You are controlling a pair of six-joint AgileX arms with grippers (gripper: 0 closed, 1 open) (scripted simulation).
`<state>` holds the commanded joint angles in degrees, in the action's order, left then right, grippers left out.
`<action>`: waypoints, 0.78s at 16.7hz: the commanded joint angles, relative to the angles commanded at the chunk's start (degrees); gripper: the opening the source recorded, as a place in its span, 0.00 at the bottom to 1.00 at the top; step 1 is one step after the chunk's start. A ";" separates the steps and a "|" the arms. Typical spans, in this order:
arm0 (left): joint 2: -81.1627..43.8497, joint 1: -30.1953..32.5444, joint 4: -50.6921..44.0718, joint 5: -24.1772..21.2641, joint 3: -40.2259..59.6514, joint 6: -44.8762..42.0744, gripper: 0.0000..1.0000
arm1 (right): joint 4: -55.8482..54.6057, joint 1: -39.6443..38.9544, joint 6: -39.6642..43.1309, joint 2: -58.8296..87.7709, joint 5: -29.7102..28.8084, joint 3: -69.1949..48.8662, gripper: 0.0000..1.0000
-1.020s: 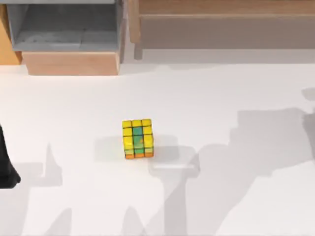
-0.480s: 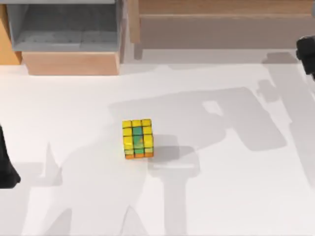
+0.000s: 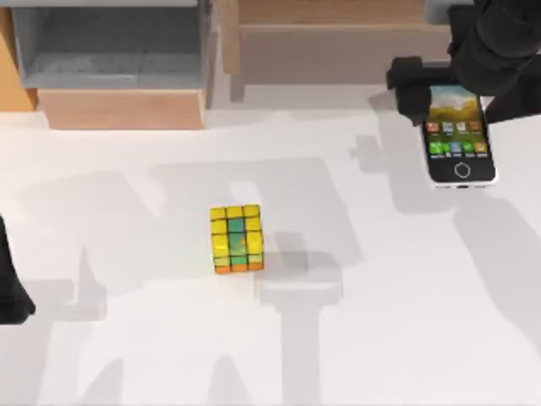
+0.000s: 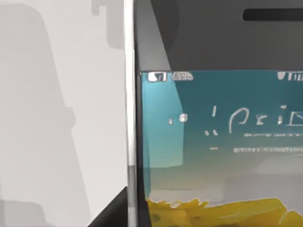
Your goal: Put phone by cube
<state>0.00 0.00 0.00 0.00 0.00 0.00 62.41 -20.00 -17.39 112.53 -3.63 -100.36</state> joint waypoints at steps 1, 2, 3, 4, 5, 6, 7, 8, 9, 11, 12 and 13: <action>0.00 0.00 0.00 0.00 0.00 0.00 1.00 | 0.77 -1.83 -2.42 1.16 0.18 -0.56 0.00; 0.00 0.00 0.00 0.00 0.00 0.00 1.00 | 1.48 -3.56 -4.69 2.31 0.39 -0.99 0.00; 0.00 0.00 0.00 0.00 0.00 0.00 1.00 | 2.12 -5.17 -6.79 3.45 0.64 -1.28 0.00; 0.00 0.00 0.00 0.00 0.00 0.00 1.00 | 2.70 -6.67 -8.72 4.58 0.92 -1.47 0.00; 0.00 0.00 0.00 0.00 0.00 0.00 1.00 | 3.23 -8.03 -10.47 5.68 1.20 -1.57 0.00; 0.00 0.00 0.00 0.00 0.00 0.00 1.00 | 3.70 -9.25 -12.03 6.73 1.48 -1.59 0.00; 0.00 0.00 0.00 0.00 0.00 0.00 1.00 | 4.10 -10.30 -13.38 7.70 1.74 -1.57 0.00; 0.00 0.00 0.00 0.00 0.00 0.00 1.00 | 4.45 -11.17 -14.49 8.56 1.97 -1.53 0.00; 0.00 0.00 0.00 0.00 0.00 0.00 1.00 | 4.73 -11.85 -15.34 9.28 2.15 -1.49 0.00; 0.00 0.00 0.00 0.00 0.00 0.00 1.00 | 5.06 -12.52 -16.19 10.13 2.32 -1.51 0.00; 0.00 0.00 0.00 0.00 0.00 0.00 1.00 | 5.06 -12.53 -16.21 10.14 2.32 -1.51 0.00; 0.00 0.00 0.00 0.00 0.00 0.00 1.00 | 5.06 -12.53 -16.21 10.14 2.32 -1.51 0.00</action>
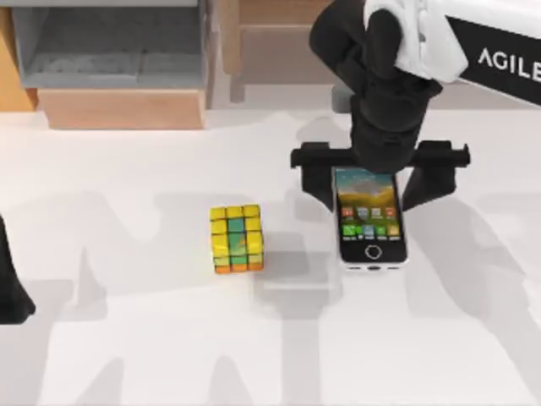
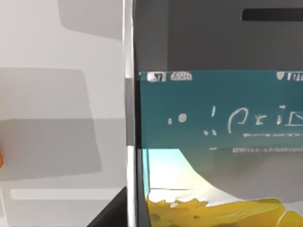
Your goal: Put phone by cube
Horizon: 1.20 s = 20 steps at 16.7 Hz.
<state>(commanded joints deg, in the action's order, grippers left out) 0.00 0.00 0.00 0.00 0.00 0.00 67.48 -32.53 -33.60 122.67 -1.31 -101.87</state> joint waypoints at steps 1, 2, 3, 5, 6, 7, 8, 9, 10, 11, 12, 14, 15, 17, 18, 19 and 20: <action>0.00 0.00 0.00 0.00 0.00 0.00 1.00 | 0.00 0.00 0.00 0.00 0.00 0.00 0.00; 0.00 0.00 0.00 0.00 0.00 0.00 1.00 | 0.00 0.00 0.00 0.00 0.00 0.00 0.00; 0.00 0.00 0.00 0.00 0.00 0.00 1.00 | -0.11 0.28 -0.04 -0.19 0.00 0.00 0.00; 0.00 0.00 0.00 0.00 0.00 0.00 1.00 | -0.36 0.30 -0.05 -0.29 -0.08 -0.05 0.00; 0.00 0.00 0.00 0.00 0.00 0.00 1.00 | -0.76 0.32 -0.07 -0.45 -0.20 -0.10 0.00; 0.00 0.00 0.00 0.00 0.00 0.00 1.00 | -1.29 0.34 -0.07 -0.63 -0.33 -0.11 0.00; 0.00 0.00 0.00 0.00 0.00 0.00 1.00 | -1.91 0.33 -0.06 -0.82 -0.43 -0.06 0.00; 0.00 0.00 0.00 0.00 0.00 0.00 1.00 | -2.57 0.31 -0.05 -0.97 -0.48 0.09 0.00; 0.00 0.00 0.00 0.00 0.00 0.00 1.00 | -3.23 0.28 -0.03 -1.07 -0.45 0.34 0.00; 0.00 0.00 0.00 0.00 0.00 0.00 1.00 | -3.84 0.25 -0.02 -1.10 -0.36 0.69 0.00; 0.00 0.00 0.00 0.00 0.00 0.00 1.00 | -4.41 0.23 -0.02 -1.08 -0.21 1.13 0.00; 0.00 0.00 0.00 0.00 0.00 0.00 1.00 | -5.38 0.21 -0.04 -0.87 0.23 2.20 0.00; 0.00 0.00 0.00 0.00 0.00 0.00 1.00 | -5.80 0.20 -0.05 -0.70 0.46 2.76 0.00; 0.00 0.00 0.00 0.00 0.00 0.00 1.00 | -6.65 0.17 -0.09 -0.26 0.88 3.81 0.00; 0.00 0.00 0.00 0.00 0.00 0.00 1.00 | -7.10 0.14 -0.11 -0.02 1.00 4.30 0.00; 0.00 0.00 0.00 0.00 0.00 0.00 1.00 | -7.59 0.10 -0.13 0.24 1.05 4.75 0.00; 0.00 0.00 0.00 0.00 0.00 0.00 1.00 | -8.11 0.06 -0.15 0.49 1.02 5.17 0.00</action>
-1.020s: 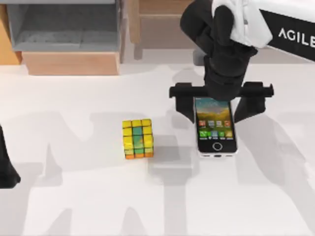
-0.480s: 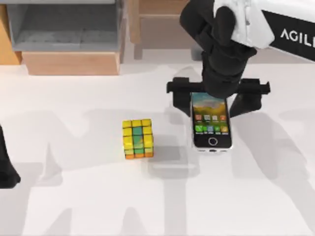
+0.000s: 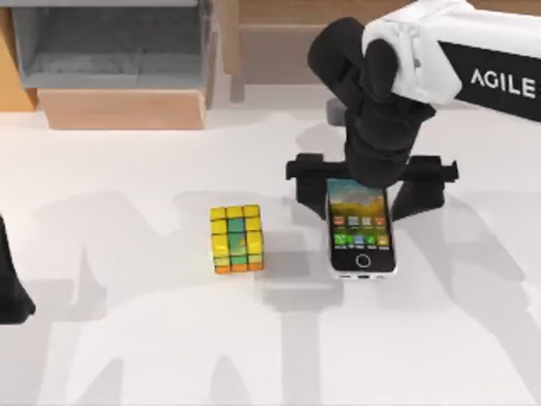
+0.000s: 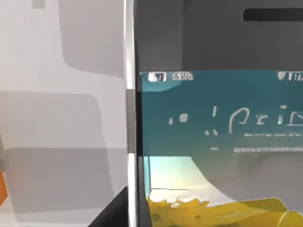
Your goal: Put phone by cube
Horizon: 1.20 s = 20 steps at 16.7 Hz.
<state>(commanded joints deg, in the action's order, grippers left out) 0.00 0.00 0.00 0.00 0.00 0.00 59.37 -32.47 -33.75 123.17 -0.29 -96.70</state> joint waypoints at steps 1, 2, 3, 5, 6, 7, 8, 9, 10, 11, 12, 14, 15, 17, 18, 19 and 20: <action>0.00 0.00 0.00 0.00 0.00 0.00 1.00 | -0.54 -0.05 -0.02 0.26 -0.11 0.40 0.00; 0.00 0.00 0.00 0.00 0.00 0.00 1.00 | -1.10 -0.09 -0.03 0.53 -0.27 0.78 0.00; 0.00 0.00 0.00 0.00 0.00 0.00 1.00 | -1.63 -0.13 -0.03 0.83 -0.48 1.18 0.00; 0.00 0.00 0.00 0.00 0.00 0.00 1.00 | -2.52 -0.17 -0.02 1.59 -0.87 2.05 0.00; 0.00 0.00 0.00 0.00 0.00 0.00 1.00 | -2.79 -0.18 -0.01 2.09 -1.00 2.53 0.00; 0.00 0.00 0.00 0.00 0.00 0.00 1.00 | -2.89 -0.18 -0.01 2.45 -1.05 2.89 0.00; 0.00 0.00 0.00 0.00 0.00 0.00 1.00 | -2.89 -0.18 -0.01 2.45 -1.05 2.89 0.00; 0.00 0.00 0.00 0.00 0.00 0.00 1.00 | -2.89 -0.18 -0.01 2.45 -1.05 2.89 0.00; 0.00 0.00 0.00 0.00 0.00 0.00 1.00 | -2.89 -0.18 -0.01 2.45 -1.05 2.89 0.00; 0.00 0.00 0.00 0.00 0.00 0.00 1.00 | -2.89 -0.18 -0.01 2.45 -1.05 2.89 0.00; 0.00 0.00 0.00 0.00 0.00 0.00 1.00 | -2.89 -0.18 -0.01 2.45 -1.05 2.89 0.08; 0.00 0.00 0.00 0.00 0.00 0.00 1.00 | -2.89 -0.18 -0.01 2.45 -1.05 2.89 0.23; 0.00 0.00 0.00 0.00 0.00 0.00 1.00 | -2.89 -0.18 -0.01 2.45 -1.05 2.89 0.30; 0.00 0.00 0.00 0.00 0.00 0.00 1.00 | -2.89 -0.18 -0.01 2.45 -1.05 2.89 0.45; 0.00 0.00 0.00 0.00 0.00 0.00 1.00 | -2.89 -0.18 -0.01 2.45 -1.05 2.89 0.53; 0.00 0.00 0.00 0.00 0.00 0.00 1.00 | -2.89 -0.18 -0.01 2.45 -1.05 2.89 0.60; 0.00 0.00 0.00 0.00 0.00 0.00 1.00 | -2.89 -0.18 -0.01 2.45 -1.05 2.89 0.68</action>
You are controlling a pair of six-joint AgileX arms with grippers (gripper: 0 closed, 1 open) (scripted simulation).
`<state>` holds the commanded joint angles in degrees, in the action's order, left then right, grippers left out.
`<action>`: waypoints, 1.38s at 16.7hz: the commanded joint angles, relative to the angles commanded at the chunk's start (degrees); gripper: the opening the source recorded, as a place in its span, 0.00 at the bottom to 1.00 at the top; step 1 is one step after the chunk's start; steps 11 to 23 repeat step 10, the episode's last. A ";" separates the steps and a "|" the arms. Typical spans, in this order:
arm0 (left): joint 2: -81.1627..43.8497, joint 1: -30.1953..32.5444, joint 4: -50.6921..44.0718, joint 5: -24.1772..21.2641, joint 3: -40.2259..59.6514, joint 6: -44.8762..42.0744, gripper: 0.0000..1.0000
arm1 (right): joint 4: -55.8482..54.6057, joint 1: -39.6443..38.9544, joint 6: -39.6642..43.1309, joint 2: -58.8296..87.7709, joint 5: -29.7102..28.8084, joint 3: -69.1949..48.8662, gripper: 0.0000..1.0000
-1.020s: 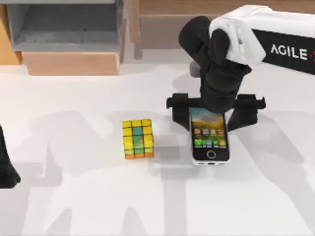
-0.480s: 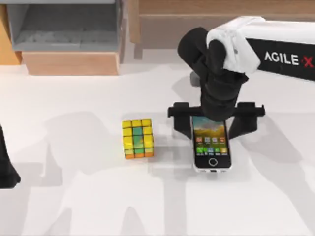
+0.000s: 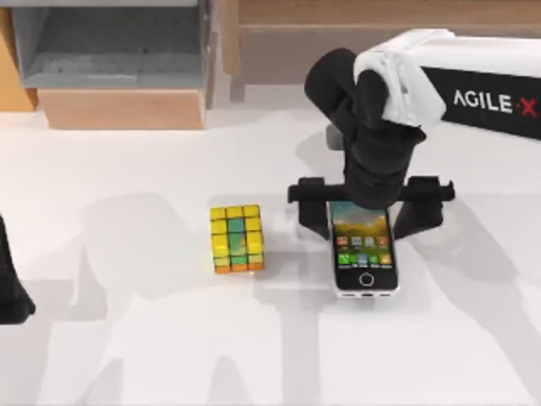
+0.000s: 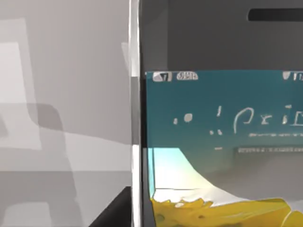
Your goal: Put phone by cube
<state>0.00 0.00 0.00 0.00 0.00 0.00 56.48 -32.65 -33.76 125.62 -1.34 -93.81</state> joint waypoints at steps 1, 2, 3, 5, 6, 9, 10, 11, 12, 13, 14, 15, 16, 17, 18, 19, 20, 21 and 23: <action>0.00 0.00 0.00 0.00 0.00 0.00 1.00 | 0.00 0.00 0.00 0.00 0.00 0.00 0.75; 0.00 0.00 0.00 0.00 0.00 0.00 1.00 | 0.00 0.00 0.00 0.00 0.00 0.00 0.83; 0.00 0.00 0.00 0.00 0.00 0.00 1.00 | 0.00 0.00 0.00 0.00 0.00 0.00 0.90; 0.00 0.00 0.00 0.00 0.00 0.00 1.00 | 0.00 0.00 0.00 0.00 0.00 0.00 1.00; 0.00 0.00 0.00 0.00 0.00 0.00 1.00 | 0.00 0.00 0.00 0.00 0.00 0.00 1.00; 0.00 0.00 0.00 0.00 0.00 0.00 1.00 | 0.00 0.00 0.00 0.00 0.00 0.00 1.00; 0.00 0.00 0.00 0.00 0.00 0.00 1.00 | 0.00 0.00 0.00 0.00 0.00 0.00 1.00; 0.00 0.00 0.00 0.00 0.00 0.00 1.00 | 0.00 0.00 0.00 0.00 0.00 0.00 1.00; 0.00 0.00 0.00 0.00 0.00 0.00 1.00 | 0.00 0.00 0.00 0.00 0.00 0.00 1.00; 0.00 0.00 0.00 0.00 0.00 0.00 1.00 | 0.00 0.00 0.00 0.00 0.00 0.00 1.00; 0.00 0.00 0.00 0.00 0.00 0.00 1.00 | 0.00 0.00 0.00 0.00 0.00 0.00 1.00; 0.00 0.00 0.00 0.00 0.00 0.00 1.00 | 0.00 0.00 0.00 0.00 0.00 0.00 1.00; 0.00 0.00 0.00 0.00 0.00 0.00 1.00 | 0.00 0.00 0.00 0.00 0.00 0.00 1.00; 0.00 0.00 0.00 0.00 0.00 0.00 1.00 | 0.00 0.00 0.00 0.00 0.00 0.00 1.00; 0.00 0.00 0.00 0.00 0.00 0.00 1.00 | 0.00 0.00 0.00 0.00 0.00 0.00 1.00; 0.00 0.00 0.00 0.00 0.00 0.00 1.00 | 0.00 0.00 0.00 0.00 0.00 0.00 1.00; 0.00 0.00 0.00 0.00 0.00 0.00 1.00 | 0.00 0.00 0.00 0.00 0.00 0.00 1.00; 0.00 0.00 0.00 0.00 0.00 0.00 1.00 | 0.00 0.00 0.00 0.00 0.00 0.00 1.00; 0.00 0.00 0.00 0.00 0.00 0.00 1.00 | 0.00 0.00 0.00 0.00 0.00 0.00 1.00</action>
